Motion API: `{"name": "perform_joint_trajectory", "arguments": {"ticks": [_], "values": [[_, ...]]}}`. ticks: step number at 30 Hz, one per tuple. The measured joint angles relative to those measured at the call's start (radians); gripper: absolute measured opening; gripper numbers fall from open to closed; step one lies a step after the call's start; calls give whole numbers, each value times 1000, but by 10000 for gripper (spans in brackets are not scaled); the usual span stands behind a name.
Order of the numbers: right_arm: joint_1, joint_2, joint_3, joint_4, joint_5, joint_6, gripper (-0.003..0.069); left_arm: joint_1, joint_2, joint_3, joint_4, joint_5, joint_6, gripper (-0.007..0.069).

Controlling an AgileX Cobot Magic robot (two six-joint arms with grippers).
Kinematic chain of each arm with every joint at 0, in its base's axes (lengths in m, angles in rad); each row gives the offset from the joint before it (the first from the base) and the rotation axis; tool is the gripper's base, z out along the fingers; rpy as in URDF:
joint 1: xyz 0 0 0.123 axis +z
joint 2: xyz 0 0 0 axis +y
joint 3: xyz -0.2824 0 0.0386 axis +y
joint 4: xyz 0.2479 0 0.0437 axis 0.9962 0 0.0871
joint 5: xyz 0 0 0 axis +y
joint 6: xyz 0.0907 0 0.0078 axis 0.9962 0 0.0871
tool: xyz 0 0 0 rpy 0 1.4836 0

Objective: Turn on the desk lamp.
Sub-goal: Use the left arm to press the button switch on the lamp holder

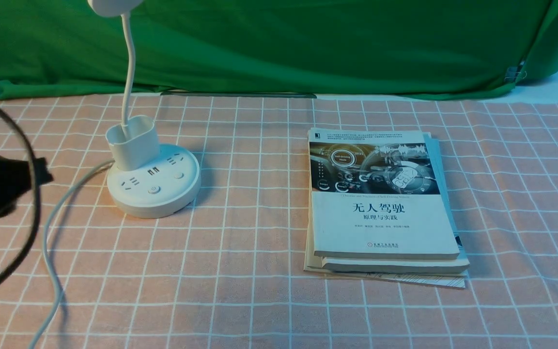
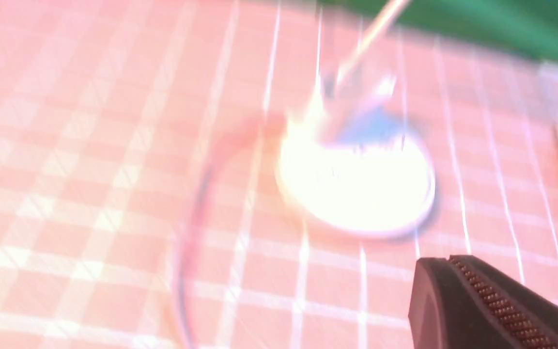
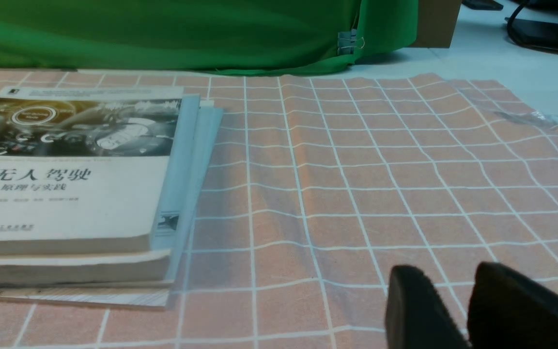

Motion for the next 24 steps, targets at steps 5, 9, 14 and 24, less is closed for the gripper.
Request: {"name": "perform_joint_trajectory", "arguments": {"ticks": [5, 9, 14, 24], "values": [[0, 0, 0, 0, 0, 0, 238, -2, 255, -133, -289, 107, 227, 22], [0, 0, 0, 0, 0, 0, 238, -62, 455, -318, -273, 202, 323, 22], [0, 0, 0, 0, 0, 0, 238, -152, 661, -532, 54, 251, 134, 22], [0, 0, 0, 0, 0, 0, 238, -193, 895, -705, 229, 211, 22, 22]]}}
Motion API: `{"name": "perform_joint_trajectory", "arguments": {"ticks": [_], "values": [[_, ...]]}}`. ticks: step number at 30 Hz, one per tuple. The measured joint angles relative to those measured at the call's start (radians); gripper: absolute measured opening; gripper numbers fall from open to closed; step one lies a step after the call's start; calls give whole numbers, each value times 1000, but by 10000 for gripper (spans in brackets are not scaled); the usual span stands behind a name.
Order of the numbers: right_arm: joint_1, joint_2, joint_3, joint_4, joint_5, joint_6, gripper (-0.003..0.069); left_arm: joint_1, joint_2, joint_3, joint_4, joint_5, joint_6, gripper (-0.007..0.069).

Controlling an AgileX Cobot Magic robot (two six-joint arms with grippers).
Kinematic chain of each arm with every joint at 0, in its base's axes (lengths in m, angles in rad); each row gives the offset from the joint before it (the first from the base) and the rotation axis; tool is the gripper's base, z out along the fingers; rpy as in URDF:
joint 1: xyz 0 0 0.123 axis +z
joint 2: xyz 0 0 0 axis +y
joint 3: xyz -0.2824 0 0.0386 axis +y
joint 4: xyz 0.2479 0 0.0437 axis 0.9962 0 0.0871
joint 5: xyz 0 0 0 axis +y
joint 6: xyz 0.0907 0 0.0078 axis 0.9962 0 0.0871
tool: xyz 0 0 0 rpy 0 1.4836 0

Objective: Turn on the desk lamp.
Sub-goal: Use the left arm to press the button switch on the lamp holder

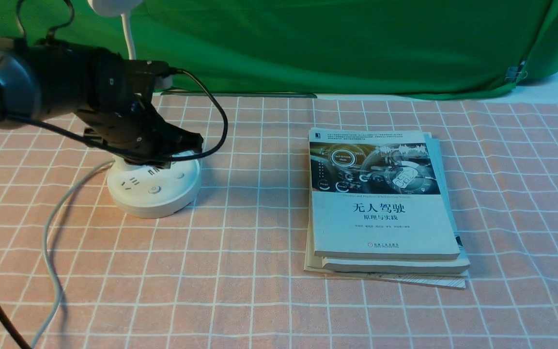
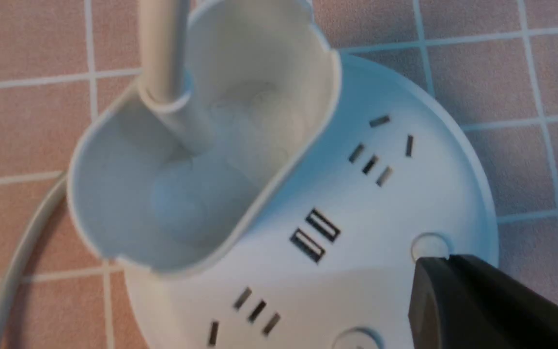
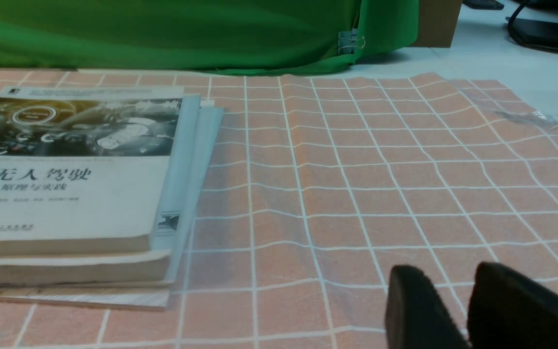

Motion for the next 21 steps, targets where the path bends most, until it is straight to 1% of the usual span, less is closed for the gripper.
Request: {"name": "perform_joint_trajectory", "arguments": {"ticks": [3, 9, 16, 21], "values": [[0, 0, 0, 0, 0, 0, 238, -1, 24, -1, -2, -36, -2, 22], [0, 0, 0, 0, 0, 0, 238, -2, 32, -7, -56, -118, -3, 22], [0, 0, 0, 0, 0, 0, 238, -4, 69, -8, -97, -82, -3, 22], [0, 0, 0, 0, 0, 0, 238, -4, 98, -21, -104, -100, -4, 22]]}}
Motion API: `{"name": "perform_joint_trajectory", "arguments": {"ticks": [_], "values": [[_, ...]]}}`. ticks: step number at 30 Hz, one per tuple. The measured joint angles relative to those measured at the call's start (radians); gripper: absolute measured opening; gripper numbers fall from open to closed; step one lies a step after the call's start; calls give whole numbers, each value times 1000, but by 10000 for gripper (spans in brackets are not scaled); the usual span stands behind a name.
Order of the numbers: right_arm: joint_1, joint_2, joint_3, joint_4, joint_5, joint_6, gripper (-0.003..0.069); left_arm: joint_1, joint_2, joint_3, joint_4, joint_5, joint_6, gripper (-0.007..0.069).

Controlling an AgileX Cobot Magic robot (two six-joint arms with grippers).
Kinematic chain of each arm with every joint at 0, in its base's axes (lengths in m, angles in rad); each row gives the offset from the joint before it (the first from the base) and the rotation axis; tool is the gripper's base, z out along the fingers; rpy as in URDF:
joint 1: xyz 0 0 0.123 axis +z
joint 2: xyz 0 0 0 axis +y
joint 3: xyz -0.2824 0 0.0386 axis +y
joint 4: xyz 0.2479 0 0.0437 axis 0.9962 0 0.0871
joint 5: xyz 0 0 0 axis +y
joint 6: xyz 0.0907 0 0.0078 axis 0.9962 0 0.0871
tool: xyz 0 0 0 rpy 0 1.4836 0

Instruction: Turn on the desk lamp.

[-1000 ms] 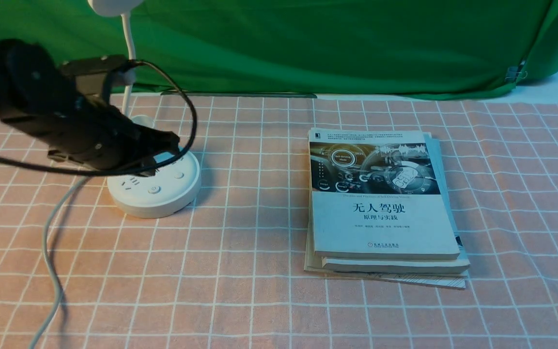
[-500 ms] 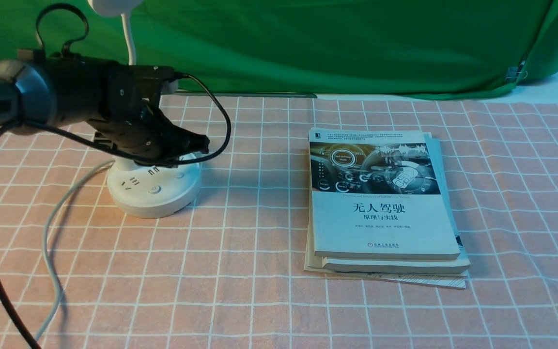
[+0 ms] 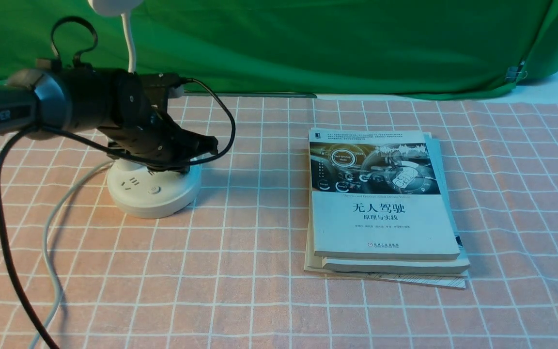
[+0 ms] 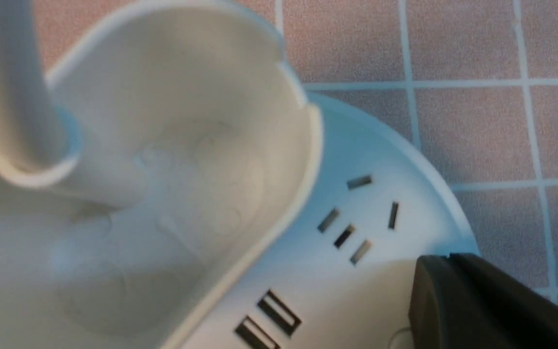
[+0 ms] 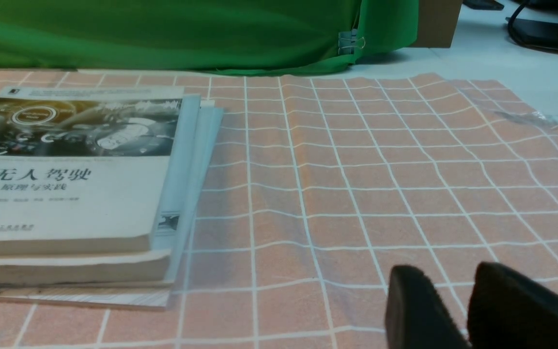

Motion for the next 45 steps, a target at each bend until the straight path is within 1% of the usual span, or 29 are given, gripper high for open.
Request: {"name": "perform_joint_trajectory", "arguments": {"ticks": [4, 11, 13, 15, 16, 17, 18, 19, 22, 23, 24, 25, 26, 27, 29, 30, 32, 33, 35, 38, 41, 45], "values": [[0, 0, 0, 0, 0, 0, 238, 0, -12, 1, 0, 9, -1, 22], [0, 0, 0, 0, 0, 0, 238, -2, -162, 10, -7, 119, 10, 22], [0, 0, 0, 0, 0, 0, 238, -2, -213, 23, -33, 159, 22, 22], [0, 0, 0, 0, 0, 0, 238, -2, -266, 74, -97, 203, 70, 22], [0, 0, 0, 0, 0, 0, 238, -2, -277, 81, -97, 207, 76, 22], [0, 0, 0, 0, 0, 0, 238, -2, -313, 147, -179, 232, 133, 22], [0, 0, 0, 0, 0, 0, 238, -2, -324, 167, -190, 235, 150, 22], [0, 0, 0, 0, 0, 0, 238, -2, -375, 254, -282, 244, 219, 22], [0, 0, 0, 0, 0, 0, 238, -2, -505, 412, -467, 242, 404, 22], [0, 0, 0, 0, 0, 0, 238, -2, -517, 423, -480, 241, 404, 22], [0, 0, 0, 0, 0, 0, 238, -2, -606, 491, -562, 235, 509, 22], [0, 0, 0, 0, 0, 0, 238, -2, -648, 517, -601, 231, 545, 22], [0, 0, 0, 0, 0, 0, 238, -2, -733, 561, -643, 218, 609, 22], [0, 0, 0, 0, 0, 0, 238, -2, -803, 592, -663, 203, 652, 22], [0, 0, 0, 0, 0, 0, 238, -2, -912, 634, -670, 167, 709, 22], [0, 0, 0, 0, 0, 0, 238, -2, -1003, 664, -651, 123, 744, 22], [0, 0, 0, 0, 0, 0, 238, -2, -1110, 695, -595, 62, 766, 22], [0, 0, 0, 0, 0, 0, 238, -2, -1173, 706, -542, 41, 773, 22], [0, 0, 0, 0, 0, 0, 238, -2, -1255, 717, -463, 27, 782, 22], [0, 0, 0, 0, 0, 0, 238, -2, -1361, 721, -383, 22, 789, 22], [0, 0, 0, 0, 0, 0, 238, -2, -1439, 722, -355, 22, 789, 22], [0, 0, 0, 0, 0, 0, 238, -2, -1505, 722, -349, 22, 789, 22]]}}
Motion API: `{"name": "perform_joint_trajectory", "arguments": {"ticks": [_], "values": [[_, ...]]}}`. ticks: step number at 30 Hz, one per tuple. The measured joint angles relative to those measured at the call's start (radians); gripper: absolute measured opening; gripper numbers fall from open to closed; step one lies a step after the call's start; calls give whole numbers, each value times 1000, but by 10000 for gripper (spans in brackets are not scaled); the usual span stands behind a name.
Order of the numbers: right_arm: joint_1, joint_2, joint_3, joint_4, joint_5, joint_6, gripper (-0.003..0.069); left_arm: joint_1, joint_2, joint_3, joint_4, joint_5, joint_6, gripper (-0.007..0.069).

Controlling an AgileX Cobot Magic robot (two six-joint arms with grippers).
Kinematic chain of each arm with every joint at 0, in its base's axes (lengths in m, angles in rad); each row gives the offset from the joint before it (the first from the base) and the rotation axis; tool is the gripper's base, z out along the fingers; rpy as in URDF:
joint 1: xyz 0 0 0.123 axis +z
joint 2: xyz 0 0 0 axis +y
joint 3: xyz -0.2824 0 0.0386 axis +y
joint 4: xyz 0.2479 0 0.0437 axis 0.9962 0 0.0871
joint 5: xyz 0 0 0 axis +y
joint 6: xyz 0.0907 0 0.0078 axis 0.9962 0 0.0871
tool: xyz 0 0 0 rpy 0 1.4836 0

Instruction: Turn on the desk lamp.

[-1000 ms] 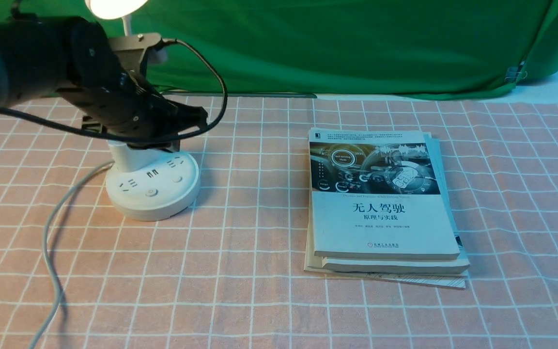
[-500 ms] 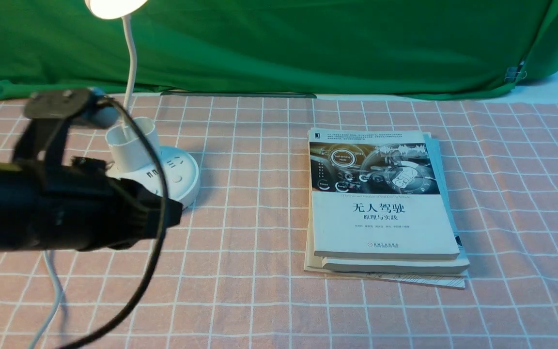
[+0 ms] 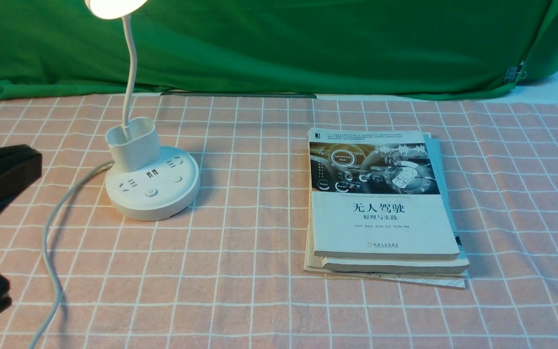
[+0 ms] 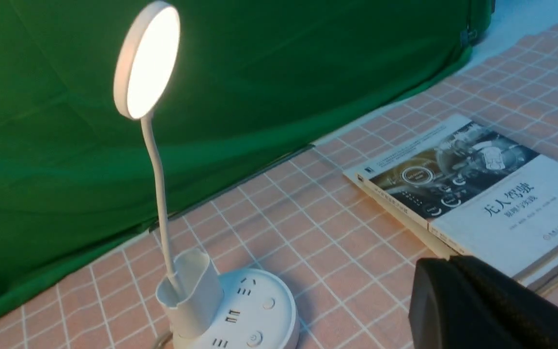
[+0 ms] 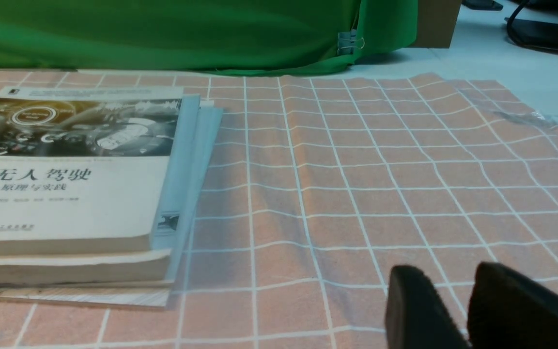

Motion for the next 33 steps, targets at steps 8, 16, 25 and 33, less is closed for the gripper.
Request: {"name": "perform_joint_trajectory", "arguments": {"ticks": [8, 16, 25, 33], "values": [[0, 0, 0, 0, 0, 0, 238, -16, -24, 40, 7, -50, 1, 22], [0, 0, 0, 0, 0, 0, 238, 68, -217, 334, 20, -284, -81, 22], [0, 0, 0, 0, 0, 0, 238, 295, -499, 633, 38, -378, -337, 22], [0, -1, 0, 0, -1, 0, 238, 268, -517, 691, 132, -188, -372, 22]]}}
